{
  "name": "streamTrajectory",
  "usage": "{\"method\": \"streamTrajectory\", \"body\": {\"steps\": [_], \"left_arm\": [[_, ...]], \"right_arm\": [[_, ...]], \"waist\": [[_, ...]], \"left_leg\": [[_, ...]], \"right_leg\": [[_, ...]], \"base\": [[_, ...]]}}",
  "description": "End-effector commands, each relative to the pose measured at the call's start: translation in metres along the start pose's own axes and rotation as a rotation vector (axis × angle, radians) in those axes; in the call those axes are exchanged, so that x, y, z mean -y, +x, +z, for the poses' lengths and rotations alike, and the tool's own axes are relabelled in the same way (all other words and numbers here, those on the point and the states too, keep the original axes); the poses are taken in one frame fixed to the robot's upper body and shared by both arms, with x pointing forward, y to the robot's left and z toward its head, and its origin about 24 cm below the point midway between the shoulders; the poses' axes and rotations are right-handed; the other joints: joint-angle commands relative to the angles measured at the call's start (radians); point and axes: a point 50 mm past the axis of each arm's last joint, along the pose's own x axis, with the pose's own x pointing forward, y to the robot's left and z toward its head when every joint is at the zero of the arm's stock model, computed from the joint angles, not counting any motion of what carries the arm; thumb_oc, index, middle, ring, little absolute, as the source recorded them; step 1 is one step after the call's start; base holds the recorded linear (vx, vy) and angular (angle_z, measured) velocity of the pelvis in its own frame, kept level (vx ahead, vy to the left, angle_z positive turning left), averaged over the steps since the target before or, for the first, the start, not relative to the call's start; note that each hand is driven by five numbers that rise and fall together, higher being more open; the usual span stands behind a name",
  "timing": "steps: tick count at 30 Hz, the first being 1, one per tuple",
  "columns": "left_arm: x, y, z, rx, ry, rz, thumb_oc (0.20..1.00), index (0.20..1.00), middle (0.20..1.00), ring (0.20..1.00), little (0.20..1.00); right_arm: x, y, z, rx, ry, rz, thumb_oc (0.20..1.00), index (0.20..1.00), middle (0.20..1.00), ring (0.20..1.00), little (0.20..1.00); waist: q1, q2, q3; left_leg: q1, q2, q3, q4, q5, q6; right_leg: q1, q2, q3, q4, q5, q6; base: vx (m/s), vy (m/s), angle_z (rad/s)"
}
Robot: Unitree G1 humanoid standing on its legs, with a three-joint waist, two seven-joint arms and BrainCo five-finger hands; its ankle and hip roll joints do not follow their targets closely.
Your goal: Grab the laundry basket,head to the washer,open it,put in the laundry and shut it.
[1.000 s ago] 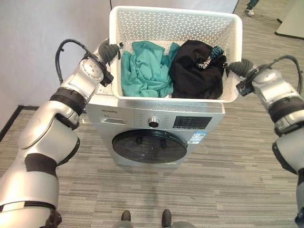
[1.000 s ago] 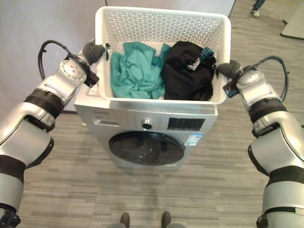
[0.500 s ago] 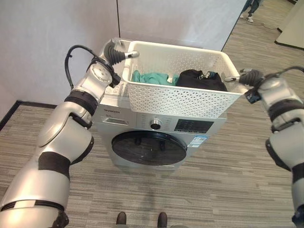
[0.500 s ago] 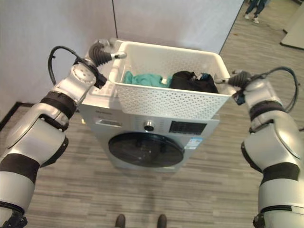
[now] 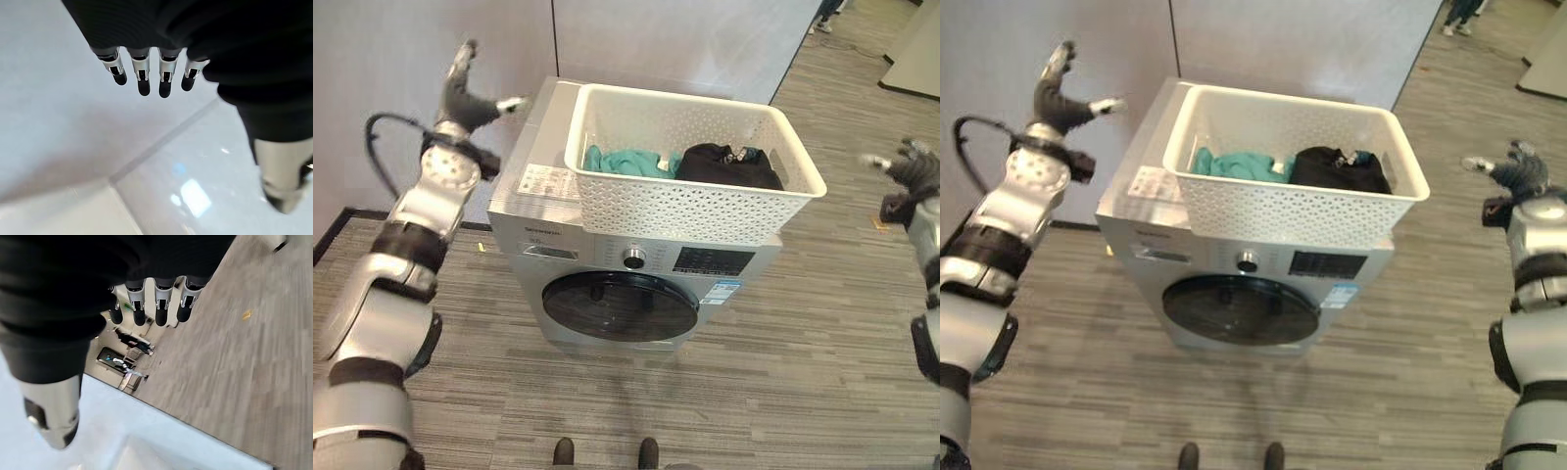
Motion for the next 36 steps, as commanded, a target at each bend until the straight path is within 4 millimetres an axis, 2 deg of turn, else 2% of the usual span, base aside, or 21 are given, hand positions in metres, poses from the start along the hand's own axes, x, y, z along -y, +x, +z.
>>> {"method": "streamTrajectory", "body": {"steps": [1,4,5,6,8,10,13,15,17,20,23,25,28,29,31,32,34,35,36], "left_arm": [[-0.033,-0.019,-0.021,0.001,0.046,0.075,1.000,1.000,1.000,1.000,1.000],[-0.046,-0.085,-0.082,-0.163,0.090,0.082,1.000,1.000,1.000,1.000,1.000],[-0.052,-0.109,-0.098,-0.221,0.108,0.084,1.000,1.000,1.000,1.000,1.000],[-0.057,-0.129,-0.110,-0.267,0.130,0.084,1.000,1.000,1.000,1.000,1.000],[-0.060,-0.180,-0.132,-0.387,0.147,0.045,1.000,1.000,1.000,1.000,1.000],[-0.055,-0.218,-0.146,-0.490,0.097,0.010,1.000,1.000,1.000,1.000,1.000],[-0.036,-0.276,-0.168,-0.684,-0.090,-0.029,1.000,1.000,1.000,1.000,1.000],[-0.018,-0.318,-0.189,-0.876,-0.147,-0.062,1.000,1.000,1.000,1.000,1.000],[0.001,-0.336,-0.204,-0.986,-0.152,-0.113,1.000,1.000,1.000,1.000,1.000],[0.043,-0.368,-0.222,-1.186,-0.235,-0.159,1.000,1.000,1.000,1.000,1.000],[0.075,-0.396,-0.227,-1.358,-0.283,-0.187,1.000,1.000,1.000,1.000,1.000],[0.090,-0.405,-0.227,-1.420,-0.283,-0.214,1.000,1.000,1.000,1.000,1.000],[0.098,-0.404,-0.226,-1.435,-0.281,-0.228,1.000,1.000,1.000,1.000,1.000],[0.104,-0.397,-0.225,-1.415,-0.282,-0.239,1.000,1.000,1.000,1.000,1.000],[0.106,-0.396,-0.224,-1.410,-0.267,-0.261,1.000,1.000,1.000,1.000,1.000],[0.107,-0.395,-0.224,-1.406,-0.256,-0.278,1.000,1.000,1.000,1.000,1.000],[0.109,-0.398,-0.224,-1.412,-0.232,-0.312,1.000,1.000,1.000,1.000,1.000],[0.112,-0.402,-0.223,-1.425,-0.226,-0.339,1.000,1.000,1.000,1.000,1.000],[0.113,-0.405,-0.223,-1.430,-0.210,-0.378,1.000,1.000,1.000,1.000,1.000]], "right_arm": [[0.044,-0.019,0.000,0.103,-0.076,-0.109,1.000,1.000,1.000,1.000,1.000],[0.042,-0.056,-0.047,0.109,-0.090,-0.097,1.000,1.000,1.000,1.000,1.000],[0.045,-0.069,-0.057,0.113,-0.104,-0.108,1.000,1.000,1.000,1.000,1.000],[0.047,-0.080,-0.066,0.112,-0.118,-0.122,1.000,1.000,1.000,1.000,1.000],[0.045,-0.107,-0.089,0.074,-0.163,-0.102,1.000,1.000,1.000,1.000,1.000],[0.036,-0.123,-0.104,0.039,-0.189,-0.043,1.000,1.000,1.000,1.000,1.000],[0.017,-0.150,-0.127,-0.037,-0.206,0.093,1.000,1.000,1.000,1.000,1.000],[-0.009,-0.166,-0.140,-0.082,-0.180,0.241,1.000,1.000,1.000,1.000,1.000],[-0.031,-0.174,-0.150,-0.113,-0.146,0.344,1.000,1.000,1.000,1.000,1.000],[-0.067,-0.177,-0.161,-0.144,-0.135,0.480,1.000,1.000,1.000,1.000,1.000],[-0.094,-0.169,-0.158,-0.114,-0.170,0.551,1.000,1.000,1.000,1.000,1.000],[-0.108,-0.160,-0.152,-0.078,-0.186,0.562,1.000,1.000,1.000,1.000,1.000],[-0.112,-0.149,-0.147,-0.052,-0.220,0.544,1.000,1.000,1.000,1.000,1.000],[-0.106,-0.143,-0.144,-0.040,-0.259,0.502,1.000,1.000,1.000,1.000,1.000],[-0.100,-0.139,-0.143,-0.032,-0.290,0.467,1.000,1.000,1.000,1.000,1.000],[-0.097,-0.139,-0.143,-0.034,-0.303,0.458,1.000,1.000,1.000,1.000,1.000],[-0.092,-0.138,-0.142,-0.031,-0.310,0.438,1.000,1.000,1.000,1.000,1.000],[-0.088,-0.138,-0.144,-0.037,-0.316,0.423,1.000,1.000,1.000,1.000,1.000],[-0.083,-0.140,-0.150,-0.068,-0.334,0.403,1.000,1.000,1.000,1.000,1.000]], "waist": [[0.040,0.059,0.013],[0.043,0.067,0.004],[0.045,0.068,0.003],[0.046,0.065,0.009],[0.049,0.072,0.006],[0.052,0.073,0.009],[0.052,0.073,0.021],[0.049,0.070,0.026],[0.046,0.064,0.025],[0.050,0.058,0.034],[0.051,0.054,0.036],[0.057,0.056,0.037],[0.059,0.054,0.051],[0.054,0.044,0.072],[0.045,0.033,0.082],[0.044,0.034,0.084],[0.042,0.035,0.084],[0.030,0.042,0.075],[0.029,0.048,0.068]], "left_leg": [[0.099,0.078,0.054,0.021,-0.059,-0.020],[0.115,0.082,0.056,0.022,-0.089,-0.015],[0.116,0.081,0.056,0.025,-0.092,-0.012],[0.108,0.075,0.056,0.032,-0.083,-0.009],[0.115,0.079,0.055,0.036,-0.103,-0.006],[0.113,0.080,0.054,0.044,-0.109,-0.003],[0.108,0.084,0.058,0.056,-0.108,-0.001],[0.099,0.090,0.059,0.068,-0.097,-0.006],[0.090,0.097,0.055,0.079,-0.084,-0.014],[0.073,0.117,0.038,0.106,-0.065,-0.029],[0.052,0.132,0.017,0.127,-0.045,-0.039],[0.042,0.144,0.010,0.148,-0.038,-0.046],[0.011,0.147,0.009,0.207,-0.033,-0.049],[-0.026,0.142,0.067,0.269,-0.036,-0.040],[-0.056,0.130,0.152,0.350,-0.080,-0.019],[-0.057,0.109,0.172,0.379,-0.117,-0.007],[-0.084,0.030,0.165,0.422,-0.167,0.018],[-0.052,0.030,0.204,0.356,-0.191,0.029],[-0.040,0.012,0.208,0.330,-0.199,0.045]], "right_leg": [[-0.003,-0.049,-0.032,-0.001,-0.049,0.084],[0.011,-0.047,-0.028,-0.001,-0.065,0.083],[0.011,-0.048,-0.026,-0.001,-0.065,0.081],[0.005,-0.054,-0.024,-0.001,-0.053,0.076],[0.011,-0.050,-0.022,-0.001,-0.066,0.076],[0.010,-0.049,-0.018,-0.001,-0.067,0.071],[0.008,-0.047,-0.014,-0.001,-0.068,0.062],[0.007,-0.042,-0.009,-0.001,-0.072,0.054],[0.006,-0.034,-0.006,-0.001,-0.078,0.050],[0.015,-0.014,-0.007,-0.001,-0.095,0.037],[0.017,-0.001,-0.012,-0.001,-0.107,0.024],[0.028,0.012,-0.018,-0.001,-0.120,0.017],[0.037,0.016,-0.029,-0.001,-0.129,0.010],[0.049,0.002,-0.053,-0.001,-0.136,0.007],[0.055,-0.017,-0.083,-0.001,-0.133,0.010],[0.059,-0.023,-0.089,-0.001,-0.130,0.013],[0.060,-0.033,-0.103,-0.001,-0.122,0.012],[0.061,-0.034,-0.121,-0.001,-0.126,0.018],[0.062,-0.038,-0.128,-0.001,-0.122,0.022]], "base": [[0.00,0.000,0.00],[0.07,0.005,-0.07],[-0.04,-0.010,-0.05],[0.00,-0.007,-0.16],[0.00,-0.018,-0.15],[-0.05,-0.046,-0.03],[-0.05,-0.061,0.01],[-0.08,-0.098,0.01],[-0.07,-0.111,-0.02],[-0.06,-0.138,0.07],[-0.06,-0.134,0.18],[-0.03,-0.127,0.24],[-0.07,-0.081,0.30],[-0.11,-0.029,0.26],[-0.11,-0.003,0.64],[-0.07,0.053,0.91],[-0.03,0.099,0.61],[0.02,0.157,0.33],[0.05,0.224,0.49]]}}
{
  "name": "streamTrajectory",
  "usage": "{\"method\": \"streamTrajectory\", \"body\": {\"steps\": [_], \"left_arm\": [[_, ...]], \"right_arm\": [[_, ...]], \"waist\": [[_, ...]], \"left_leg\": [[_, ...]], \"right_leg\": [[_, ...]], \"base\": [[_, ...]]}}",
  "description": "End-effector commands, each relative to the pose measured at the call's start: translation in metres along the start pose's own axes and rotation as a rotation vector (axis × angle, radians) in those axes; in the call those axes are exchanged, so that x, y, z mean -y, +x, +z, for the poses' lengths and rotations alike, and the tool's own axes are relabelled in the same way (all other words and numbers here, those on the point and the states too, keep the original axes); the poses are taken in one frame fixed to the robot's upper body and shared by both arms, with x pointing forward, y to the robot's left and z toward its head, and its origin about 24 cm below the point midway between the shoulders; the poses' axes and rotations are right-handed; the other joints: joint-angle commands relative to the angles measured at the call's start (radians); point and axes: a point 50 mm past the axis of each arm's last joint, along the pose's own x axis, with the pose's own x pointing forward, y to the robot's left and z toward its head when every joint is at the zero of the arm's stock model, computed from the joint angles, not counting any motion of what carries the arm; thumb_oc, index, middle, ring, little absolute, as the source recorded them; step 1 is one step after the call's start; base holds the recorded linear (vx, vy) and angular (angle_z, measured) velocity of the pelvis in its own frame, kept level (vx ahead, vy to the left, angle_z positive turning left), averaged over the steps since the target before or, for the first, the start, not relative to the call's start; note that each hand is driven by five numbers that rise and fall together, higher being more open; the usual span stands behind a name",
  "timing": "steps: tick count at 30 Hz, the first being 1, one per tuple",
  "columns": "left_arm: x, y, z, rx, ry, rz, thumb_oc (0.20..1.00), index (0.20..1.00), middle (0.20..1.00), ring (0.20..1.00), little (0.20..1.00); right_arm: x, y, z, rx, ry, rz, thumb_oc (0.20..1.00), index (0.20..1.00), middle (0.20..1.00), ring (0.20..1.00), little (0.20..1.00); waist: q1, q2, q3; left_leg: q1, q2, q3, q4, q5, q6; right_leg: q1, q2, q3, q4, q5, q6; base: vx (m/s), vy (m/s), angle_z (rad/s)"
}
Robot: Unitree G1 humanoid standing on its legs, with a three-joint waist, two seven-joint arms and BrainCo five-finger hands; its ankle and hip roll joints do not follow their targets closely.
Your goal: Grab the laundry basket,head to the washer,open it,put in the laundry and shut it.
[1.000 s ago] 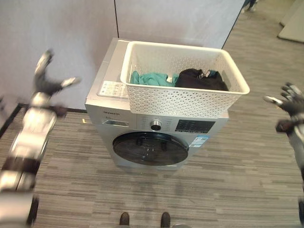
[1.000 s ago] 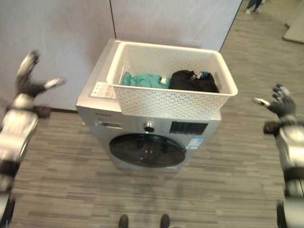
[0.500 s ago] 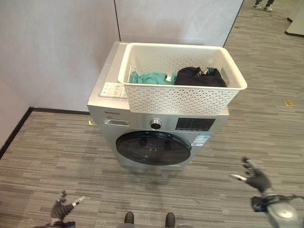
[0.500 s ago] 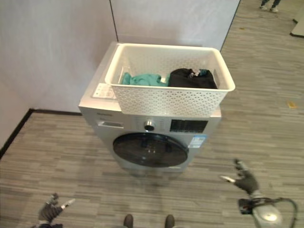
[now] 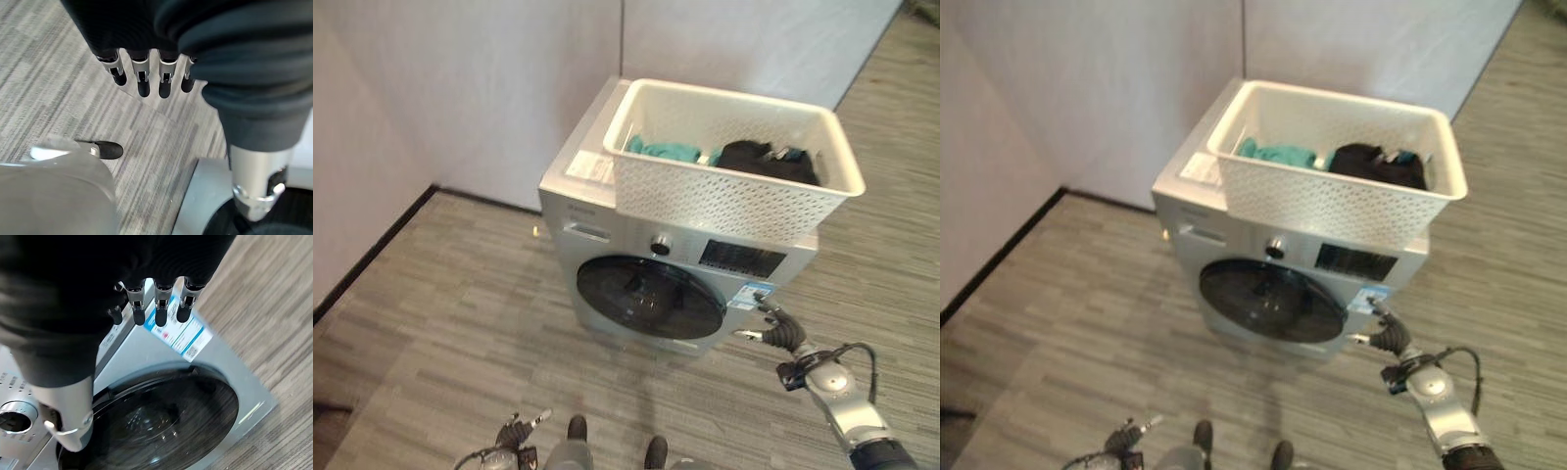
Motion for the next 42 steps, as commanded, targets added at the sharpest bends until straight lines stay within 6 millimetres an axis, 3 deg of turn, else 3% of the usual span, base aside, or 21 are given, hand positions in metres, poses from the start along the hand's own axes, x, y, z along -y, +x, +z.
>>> {"method": "streamTrajectory", "body": {"steps": [1,3,5,6,8,9,10,12,14,17,19,25,27,32,36,41,42], "left_arm": [[0.004,0.001,0.001,0.001,0.163,-0.037,1.000,1.000,1.000,1.000,1.000],[0.002,0.001,-0.001,-0.011,0.190,-0.046,1.000,1.000,1.000,1.000,1.000],[-0.014,0.000,-0.007,-0.032,0.219,-0.013,1.000,1.000,1.000,1.000,1.000],[-0.014,0.000,-0.007,-0.031,0.219,-0.013,1.000,1.000,1.000,1.000,1.000],[-0.025,0.000,-0.006,-0.034,0.210,0.028,1.000,1.000,1.000,1.000,1.000],[-0.030,0.001,0.000,-0.020,0.166,0.059,1.000,1.000,1.000,1.000,1.000],[-0.030,0.001,0.000,-0.020,0.165,0.059,1.000,1.000,1.000,1.000,1.000],[-0.033,0.002,0.006,0.004,0.131,0.078,1.000,1.000,1.000,1.000,1.000],[-0.035,0.001,0.007,0.018,0.109,0.082,1.000,1.000,1.000,1.000,1.000],[-0.037,-0.001,0.004,0.023,0.075,0.088,1.000,1.000,1.000,1.000,1.000],[-0.035,-0.001,0.004,0.031,0.037,0.087,1.000,1.000,1.000,1.000,1.000],[-0.013,-0.003,0.022,0.140,-0.020,0.018,1.000,1.000,1.000,1.000,1.000],[-0.004,-0.005,0.034,0.198,-0.072,-0.016,1.000,1.000,1.000,1.000,1.000],[0.000,-0.006,0.044,0.236,-0.100,-0.022,1.000,1.000,1.000,1.000,1.000],[0.010,-0.009,0.050,0.272,-0.126,-0.039,1.000,1.000,1.000,1.000,1.000],[0.015,-0.010,0.055,0.294,-0.135,-0.041,1.000,1.000,1.000,1.000,1.000],[0.018,-0.010,0.058,0.306,-0.131,-0.045,1.000,1.000,1.000,1.000,1.000]], "right_arm": [[0.028,-0.004,0.006,0.035,-0.091,-0.108,1.000,1.000,1.000,1.000,1.000],[0.027,-0.004,0.006,0.032,-0.098,-0.102,1.000,1.000,1.000,1.000,1.000],[0.024,0.004,0.011,0.036,-0.128,-0.086,1.000,1.000,1.000,1.000,1.000],[0.024,0.004,0.011,0.037,-0.128,-0.086,1.000,1.000,1.000,1.000,1.000],[0.023,0.008,0.015,0.041,-0.171,-0.076,1.000,1.000,1.000,1.000,1.000],[0.022,0.010,0.017,0.043,-0.205,-0.067,1.000,1.000,1.000,1.000,1.000],[0.021,0.010,0.017,0.044,-0.205,-0.067,1.000,1.000,1.000,1.000,1.000],[0.020,0.012,0.019,0.041,-0.251,-0.063,1.000,1.000,1.000,1.000,1.000],[0.019,0.015,0.022,0.038,-0.341,-0.044,1.000,1.000,1.000,1.000,1.000],[0.018,0.019,0.025,0.035,-0.472,-0.019,1.000,1.000,1.000,1.000,1.000],[0.020,0.019,0.027,0.031,-0.578,-0.011,1.000,1.000,1.000,1.000,1.000],[0.027,0.030,0.031,0.019,-0.769,-0.035,1.000,1.000,1.000,1.000,1.000],[0.033,0.045,0.039,0.011,-0.857,-0.087,1.000,1.000,1.000,1.000,1.000],[0.026,0.055,0.051,0.038,-0.824,-0.111,1.000,1.000,1.000,1.000,1.000],[0.015,0.068,0.064,0.057,-0.697,-0.171,1.000,1.000,1.000,1.000,1.000],[0.002,0.079,0.078,0.079,-0.650,-0.201,1.000,1.000,1.000,1.000,1.000],[-0.007,0.085,0.090,0.107,-0.652,-0.194,1.000,1.000,1.000,1.000,1.000]], "waist": [[-0.013,0.026,-0.032],[-0.018,0.027,-0.030],[-0.011,0.039,-0.027],[-0.011,0.038,-0.029],[-0.002,0.048,-0.026],[0.006,0.056,-0.025],[0.006,0.055,-0.025],[0.019,0.049,-0.025],[0.041,0.023,-0.029],[0.064,-0.009,-0.045],[0.064,-0.008,-0.047],[0.073,0.027,-0.010],[0.083,0.051,0.040],[0.086,0.067,0.072],[0.099,0.100,0.127],[0.114,0.121,0.147],[0.125,0.127,0.154]], "left_leg": [[0.070,-0.066,-0.045,-0.077,-0.112,0.031],[0.082,-0.066,-0.048,-0.111,-0.100,0.039],[0.106,-0.051,-0.038,-0.179,-0.069,0.053],[0.103,-0.052,-0.038,-0.181,-0.065,0.053],[0.116,-0.045,-0.046,-0.214,-0.052,0.056],[0.117,-0.030,-0.061,-0.228,-0.045,0.052],[0.117,-0.030,-0.061,-0.228,-0.045,0.052],[0.110,-0.016,-0.066,-0.224,-0.045,0.042],[0.100,-0.011,-0.063,-0.209,-0.052,0.033],[0.090,0.015,-0.057,-0.202,-0.045,0.008],[0.086,0.039,-0.068,-0.212,-0.033,-0.008],[0.055,0.080,-0.088,-0.275,0.026,-0.033],[0.007,0.080,-0.102,-0.291,0.057,-0.039],[-0.035,0.070,-0.112,-0.292,0.072,-0.038],[-0.115,0.039,-0.138,-0.286,0.091,-0.031],[-0.161,0.013,-0.143,-0.277,0.094,-0.022],[-0.178,-0.001,-0.145,-0.272,0.094,-0.019]], "right_leg": [[-0.016,-0.040,0.040,0.049,-0.075,0.084],[-0.035,-0.042,0.028,0.098,-0.079,0.083],[-0.098,-0.060,0.052,0.198,-0.091,0.118],[-0.101,-0.061,0.053,0.197,-0.089,0.118],[-0.117,-0.096,0.101,0.198,-0.073,0.133],[-0.118,-0.147,0.140,0.183,-0.045,0.145],[-0.118,-0.147,0.140,0.182,-0.044,0.145],[-0.105,-0.199,0.150,0.168,-0.015,0.159],[-0.080,-0.227,0.125,0.139,-0.002,0.175],[-0.065,-0.212,0.091,0.086,-0.003,0.191],[-0.058,-0.188,0.080,0.055,-0.005,0.185],[-0.071,-0.142,0.049,0.010,-0.027,0.176],[-0.111,-0.140,0.043,0.010,-0.022,0.171],[-0.150,-0.144,0.047,0.010,-0.009,0.168],[-0.214,-0.165,0.051,0.010,0.012,0.167],[-0.241,-0.189,0.050,0.010,0.027,0.169],[-0.250,-0.202,0.048,0.010,0.034,0.173]], "base": [[0.05,0.178,0.58],[0.02,0.103,0.38],[-0.01,0.056,-0.03],[-0.01,-0.007,-0.23],[-0.01,-0.102,-0.38],[-0.01,-0.141,-0.21],[0.00,-0.211,0.03],[0.02,-0.203,0.05],[0.07,-0.237,0.13],[0.10,-0.250,0.08],[0.04,-0.200,-0.03],[-0.05,-0.100,0.05],[-0.18,-0.018,0.17],[-0.10,0.021,0.22],[-0.08,0.061,0.09],[-0.04,0.081,0.18],[-0.04,0.087,0.08]]}}
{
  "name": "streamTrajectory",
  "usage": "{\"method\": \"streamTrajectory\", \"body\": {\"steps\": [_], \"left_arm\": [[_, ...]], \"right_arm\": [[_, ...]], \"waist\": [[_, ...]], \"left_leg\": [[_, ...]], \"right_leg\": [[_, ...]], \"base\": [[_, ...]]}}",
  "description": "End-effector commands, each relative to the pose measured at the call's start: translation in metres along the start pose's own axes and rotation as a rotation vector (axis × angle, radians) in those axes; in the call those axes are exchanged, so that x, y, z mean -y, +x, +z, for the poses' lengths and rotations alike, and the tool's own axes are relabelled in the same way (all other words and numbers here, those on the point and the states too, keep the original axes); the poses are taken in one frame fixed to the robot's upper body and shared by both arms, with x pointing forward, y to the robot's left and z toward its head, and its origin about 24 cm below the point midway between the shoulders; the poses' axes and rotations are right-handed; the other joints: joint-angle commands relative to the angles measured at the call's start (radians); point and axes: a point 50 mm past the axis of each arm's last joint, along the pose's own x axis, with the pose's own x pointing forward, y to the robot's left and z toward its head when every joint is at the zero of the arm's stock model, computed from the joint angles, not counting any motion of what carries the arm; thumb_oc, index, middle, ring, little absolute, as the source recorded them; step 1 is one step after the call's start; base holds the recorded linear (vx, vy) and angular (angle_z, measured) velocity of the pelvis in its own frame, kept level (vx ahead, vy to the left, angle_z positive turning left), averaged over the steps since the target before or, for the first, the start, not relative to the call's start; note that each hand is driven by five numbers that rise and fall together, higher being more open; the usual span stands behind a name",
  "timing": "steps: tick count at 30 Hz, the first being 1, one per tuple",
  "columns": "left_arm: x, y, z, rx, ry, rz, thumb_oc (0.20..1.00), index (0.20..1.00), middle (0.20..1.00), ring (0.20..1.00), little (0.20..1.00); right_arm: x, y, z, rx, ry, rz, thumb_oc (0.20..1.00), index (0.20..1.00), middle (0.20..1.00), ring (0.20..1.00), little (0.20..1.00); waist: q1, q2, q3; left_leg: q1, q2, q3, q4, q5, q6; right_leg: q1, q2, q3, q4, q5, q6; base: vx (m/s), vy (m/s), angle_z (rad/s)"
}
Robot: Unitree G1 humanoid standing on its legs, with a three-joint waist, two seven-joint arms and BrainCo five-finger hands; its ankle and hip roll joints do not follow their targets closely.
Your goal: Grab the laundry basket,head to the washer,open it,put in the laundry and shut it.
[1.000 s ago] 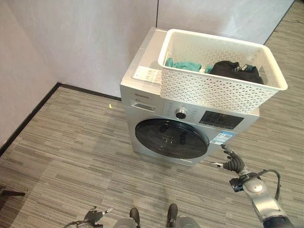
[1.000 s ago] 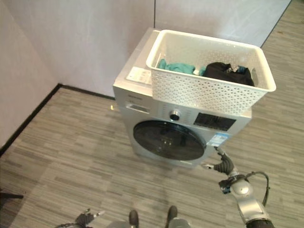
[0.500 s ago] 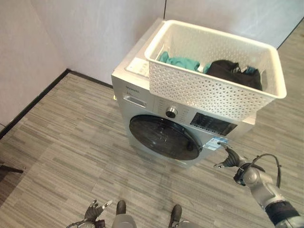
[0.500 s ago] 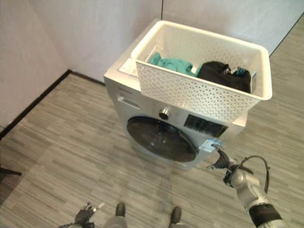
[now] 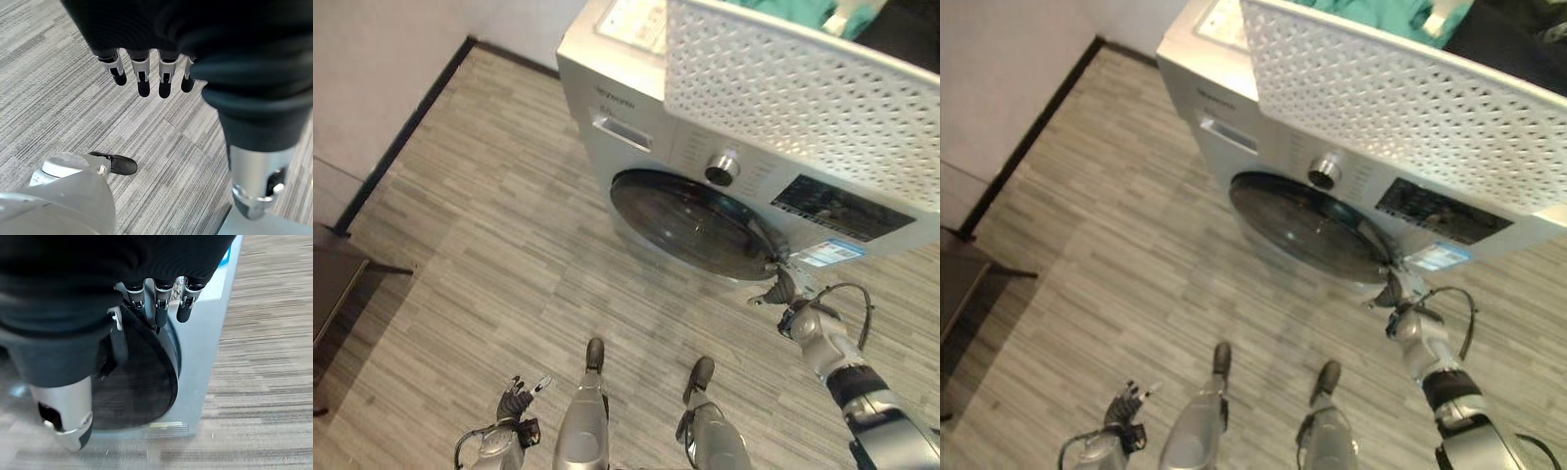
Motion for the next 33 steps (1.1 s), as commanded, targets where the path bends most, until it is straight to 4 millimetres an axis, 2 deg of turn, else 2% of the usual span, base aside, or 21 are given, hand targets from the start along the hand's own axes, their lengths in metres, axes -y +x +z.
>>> {"method": "streamTrajectory", "body": {"steps": [1,3,4,5,6,10,13,17,18,19,23,26,28,31,32,33], "left_arm": [[0.000,0.004,0.011,0.051,0.029,0.028,1.000,1.000,1.000,1.000,1.000],[0.003,0.005,0.013,0.053,0.038,0.027,1.000,1.000,1.000,1.000,1.000],[0.003,0.006,0.013,0.054,0.038,0.027,1.000,1.000,1.000,1.000,1.000],[0.005,0.006,0.013,0.051,0.043,0.024,1.000,1.000,1.000,1.000,1.000],[0.009,0.006,0.013,0.051,0.058,0.015,1.000,1.000,1.000,1.000,1.000],[0.019,0.007,0.015,0.056,0.094,-0.001,1.000,1.000,1.000,1.000,1.000],[0.021,0.008,0.017,0.060,0.095,0.015,1.000,1.000,1.000,1.000,1.000],[0.020,0.010,0.016,0.051,0.106,0.044,1.000,1.000,1.000,1.000,1.000],[0.020,0.010,0.016,0.051,0.106,0.044,1.000,1.000,1.000,1.000,1.000],[0.016,0.011,0.012,0.032,0.128,0.068,1.000,1.000,1.000,1.000,1.000],[0.006,0.013,0.015,0.064,0.296,0.116,1.000,1.000,1.000,1.000,1.000],[-0.004,0.015,0.031,0.144,0.457,0.150,1.000,1.000,1.000,1.000,1.000],[-0.007,0.016,0.053,0.240,0.524,0.162,1.000,1.000,1.000,1.000,1.000],[-0.010,0.003,0.104,0.496,0.608,0.159,1.000,1.000,1.000,1.000,1.000],[-0.019,-0.021,0.149,0.723,0.726,0.146,1.000,1.000,1.000,1.000,1.000],[-0.020,-0.022,0.148,0.720,0.728,0.147,1.000,1.000,1.000,1.000,1.000]], "right_arm": [[-0.011,0.006,0.059,0.183,0.042,0.047,1.000,1.000,1.000,1.000,1.000],[-0.028,0.002,0.079,0.221,0.078,0.105,1.000,1.000,1.000,1.000,1.000],[-0.028,0.002,0.079,0.222,0.078,0.104,1.000,1.000,1.000,1.000,1.000],[-0.038,-0.002,0.086,0.236,0.087,0.148,1.000,1.000,1.000,1.000,1.000],[-0.066,-0.016,0.104,0.278,0.129,0.265,1.000,1.000,1.000,1.000,1.000],[-0.128,-0.057,0.138,0.282,0.343,0.541,1.000,1.000,1.000,1.000,1.000],[-0.159,-0.090,0.173,0.302,0.478,0.716,1.000,1.000,1.000,1.000,1.000],[-0.173,-0.122,0.208,0.397,0.557,0.882,1.000,1.000,1.000,1.000,1.000],[-0.173,-0.122,0.208,0.397,0.557,0.882,1.000,1.000,1.000,1.000,1.000],[-0.174,-0.132,0.219,0.451,0.543,0.922,1.000,1.000,1.000,1.000,1.000],[-0.176,-0.134,0.218,0.485,0.470,0.916,1.000,1.000,1.000,1.000,1.000],[-0.178,-0.126,0.202,0.459,0.413,0.893,1.000,1.000,1.000,1.000,1.000],[-0.178,-0.120,0.190,0.445,0.373,0.874,1.000,1.000,1.000,1.000,1.000],[-0.177,-0.107,0.158,0.383,0.315,0.832,1.000,1.000,1.000,1.000,1.000],[-0.184,-0.104,0.119,0.284,0.254,0.830,1.000,1.000,1.000,1.000,1.000],[-0.185,-0.105,0.119,0.285,0.254,0.833,1.000,1.000,1.000,1.000,1.000]], "waist": [[0.041,-0.009,-0.022],[0.050,-0.006,-0.022],[0.049,-0.008,-0.024],[0.054,-0.006,-0.025],[0.060,-0.007,-0.030],[0.076,-0.008,-0.044],[0.095,-0.013,-0.053],[0.117,-0.035,-0.046],[0.117,-0.035,-0.046],[0.130,-0.051,-0.042],[0.142,-0.077,-0.049],[0.141,-0.087,-0.064],[0.133,-0.079,-0.064],[0.116,-0.062,-0.085],[0.131,-0.072,-0.135],[0.131,-0.073,-0.133]], "left_leg": [[-0.037,-0.050,-0.014,0.031,-0.046,0.064],[-0.039,-0.060,-0.010,0.032,-0.048,0.069],[-0.043,-0.062,-0.010,0.031,-0.045,0.070],[-0.038,-0.064,-0.009,0.031,-0.049,0.070],[-0.031,-0.070,-0.011,0.028,-0.052,0.074],[-0.013,-0.079,-0.022,0.024,-0.056,0.078],[0.001,-0.078,-0.024,0.025,-0.060,0.077],[0.004,-0.069,-0.028,0.075,-0.082,0.073],[0.004,-0.069,-0.028,0.075,-0.082,0.073],[-0.004,-0.065,-0.029,0.117,-0.103,0.073],[0.005,-0.083,-0.022,0.159,-0.148,0.087],[0.041,-0.107,0.011,0.158,-0.172,0.114],[0.064,-0.101,0.035,0.161,-0.175,0.129],[0.105,-0.083,0.068,0.140,-0.162,0.145],[0.133,-0.083,0.112,0.099,-0.143,0.144],[0.138,-0.082,0.114,0.096,-0.143,0.144]], "right_leg": [[-0.007,-0.088,0.070,0.002,-0.070,0.047],[-0.008,-0.100,0.070,0.002,-0.065,0.050],[-0.012,-0.101,0.070,0.002,-0.063,0.050],[-0.005,-0.105,0.067,0.002,-0.064,0.050],[0.006,-0.115,0.057,0.002,-0.062,0.052],[0.035,-0.125,0.038,0.002,-0.063,0.053],[0.054,-0.126,0.027,0.002,-0.064,0.053],[0.074,-0.121,0.021,0.010,-0.068,0.050],[0.074,-0.121,0.021,0.010,-0.068,0.050],[0.087,-0.123,0.014,0.014,-0.070,0.051],[0.106,-0.140,0.018,0.025,-0.062,0.060],[0.075,-0.171,0.044,0.068,-0.030,0.079],[0.048,-0.171,0.049,0.144,-0.039,0.078],[0.066,-0.111,0.022,0.255,-0.135,0.048],[0.132,-0.054,-0.028,0.268,-0.201,0.038],[0.135,-0.053,-0.026,0.267,-0.201,0.038]], "base": [[-0.04,0.116,0.03],[-0.02,0.080,0.01],[-0.01,0.061,-0.01],[0.02,0.064,-0.01],[0.03,0.079,-0.02],[0.03,0.050,-0.03],[0.01,0.043,-0.02],[-0.01,0.031,0.01],[-0.01,0.032,0.01],[0.00,0.042,0.01],[0.02,0.121,0.07],[-0.01,0.213,0.09],[-0.06,0.166,-0.14],[-0.02,0.114,-0.33],[0.02,0.054,-0.45],[0.08,-0.028,-1.16]]}}
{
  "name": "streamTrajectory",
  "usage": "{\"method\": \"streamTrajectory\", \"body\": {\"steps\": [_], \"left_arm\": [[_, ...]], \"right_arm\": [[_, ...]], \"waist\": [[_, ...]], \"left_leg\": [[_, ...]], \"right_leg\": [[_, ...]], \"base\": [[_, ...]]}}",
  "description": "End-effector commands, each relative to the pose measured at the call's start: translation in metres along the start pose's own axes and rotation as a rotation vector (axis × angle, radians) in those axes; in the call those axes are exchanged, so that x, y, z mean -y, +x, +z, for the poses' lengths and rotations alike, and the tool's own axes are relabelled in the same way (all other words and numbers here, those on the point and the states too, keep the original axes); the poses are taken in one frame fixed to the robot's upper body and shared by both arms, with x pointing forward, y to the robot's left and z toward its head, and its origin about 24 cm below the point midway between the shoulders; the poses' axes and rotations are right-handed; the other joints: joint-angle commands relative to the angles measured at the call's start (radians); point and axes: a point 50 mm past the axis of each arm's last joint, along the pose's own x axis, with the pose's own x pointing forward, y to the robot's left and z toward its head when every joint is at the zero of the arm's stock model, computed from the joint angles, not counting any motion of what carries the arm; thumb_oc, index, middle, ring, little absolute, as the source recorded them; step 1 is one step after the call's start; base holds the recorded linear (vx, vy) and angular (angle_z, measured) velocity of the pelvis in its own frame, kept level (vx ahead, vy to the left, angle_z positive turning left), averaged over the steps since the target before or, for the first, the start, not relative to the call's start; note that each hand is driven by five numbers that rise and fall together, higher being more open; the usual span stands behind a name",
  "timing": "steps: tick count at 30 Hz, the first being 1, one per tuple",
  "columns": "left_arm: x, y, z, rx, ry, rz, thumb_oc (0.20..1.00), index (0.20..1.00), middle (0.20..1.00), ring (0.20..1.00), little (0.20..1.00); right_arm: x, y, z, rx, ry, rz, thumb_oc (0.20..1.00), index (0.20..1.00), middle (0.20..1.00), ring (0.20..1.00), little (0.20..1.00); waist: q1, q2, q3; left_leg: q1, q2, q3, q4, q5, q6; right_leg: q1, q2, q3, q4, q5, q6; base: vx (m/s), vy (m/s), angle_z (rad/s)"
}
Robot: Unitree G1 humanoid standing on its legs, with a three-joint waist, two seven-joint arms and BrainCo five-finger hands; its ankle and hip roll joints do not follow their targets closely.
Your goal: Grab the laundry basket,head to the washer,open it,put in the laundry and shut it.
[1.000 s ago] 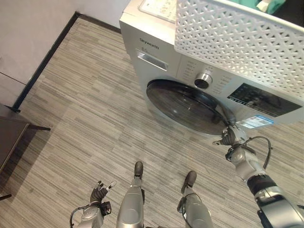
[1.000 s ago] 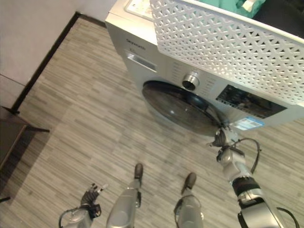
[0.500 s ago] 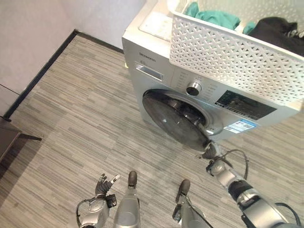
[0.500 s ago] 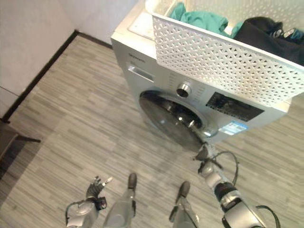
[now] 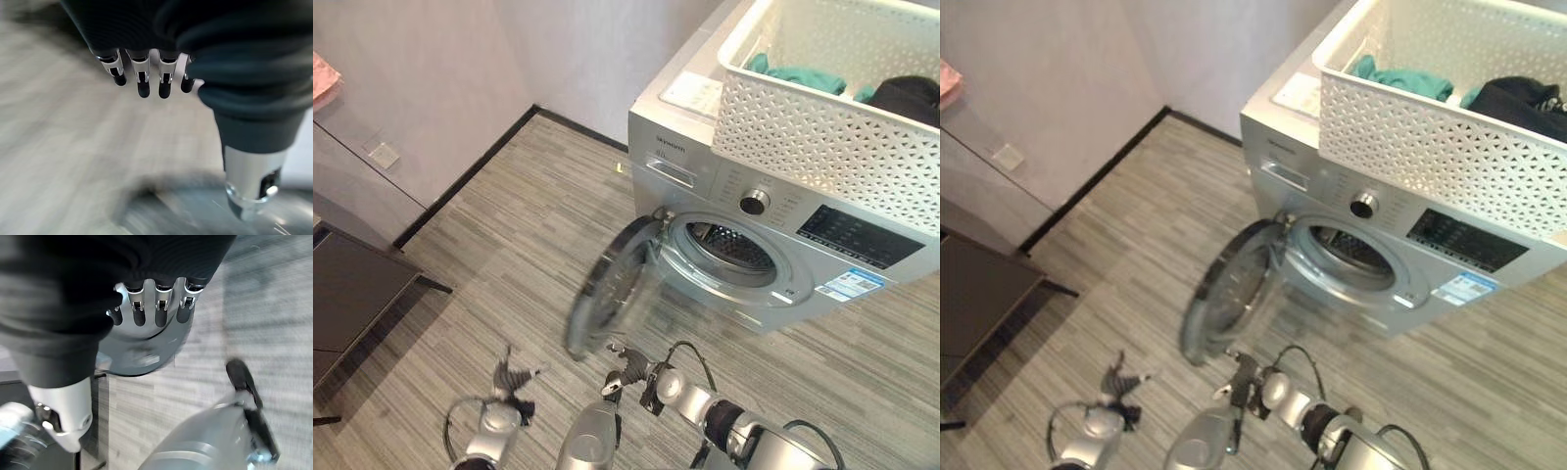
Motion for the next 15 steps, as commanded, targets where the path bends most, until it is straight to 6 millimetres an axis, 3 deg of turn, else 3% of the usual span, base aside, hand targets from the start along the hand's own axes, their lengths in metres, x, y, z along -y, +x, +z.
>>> {"method": "streamTrajectory", "body": {"steps": [1,3,7,11,15], "left_arm": [[-0.040,0.000,0.052,0.331,0.138,-0.036,1.000,1.000,1.000,1.000,1.000],[-0.044,-0.003,0.058,0.351,0.122,-0.079,1.000,1.000,1.000,1.000,1.000],[-0.037,-0.014,0.067,0.372,0.040,-0.364,1.000,1.000,1.000,1.000,1.000],[-0.019,-0.008,0.068,0.345,0.038,-0.487,1.000,1.000,1.000,1.000,1.000],[-0.001,-0.006,0.057,0.280,0.025,-0.564,1.000,1.000,1.000,1.000,1.000]], "right_arm": [[0.025,-0.008,-0.034,-0.101,-0.111,-0.040,1.000,1.000,1.000,1.000,1.000],[0.023,-0.010,-0.039,-0.120,-0.111,-0.028,1.000,1.000,1.000,1.000,1.000],[0.033,-0.021,-0.065,-0.204,-0.144,-0.003,1.000,1.000,1.000,1.000,1.000],[0.038,-0.034,-0.092,-0.279,-0.103,-0.028,1.000,1.000,1.000,1.000,1.000],[0.033,-0.051,-0.121,-0.363,-0.046,-0.039,1.000,1.000,1.000,1.000,1.000]], "waist": [[0.059,-0.016,-0.043],[0.062,-0.017,-0.054],[0.026,0.000,-0.080],[-0.002,0.009,-0.065],[-0.061,0.029,-0.109]], "left_leg": [[0.073,-0.004,0.053,-0.080,-0.060,0.032],[0.076,0.001,0.064,-0.087,-0.057,0.028],[0.099,0.026,0.089,-0.067,-0.063,0.006],[0.057,0.035,-0.031,-0.042,-0.019,-0.031],[0.108,0.040,-0.016,-0.168,0.024,-0.027]], "right_leg": [[0.129,0.060,-0.073,0.133,-0.280,0.073],[0.137,0.068,-0.067,0.102,-0.273,0.071],[0.191,0.100,-0.004,-0.020,-0.255,0.065],[0.181,0.097,0.004,-0.031,-0.243,0.049],[0.191,0.105,-0.024,-0.043,-0.242,0.052]], "base": [[0.06,-0.070,-1.18],[0.03,-0.052,-1.07],[-0.01,-0.037,-0.55],[-0.10,-0.027,-0.54],[0.04,0.033,0.18]]}}
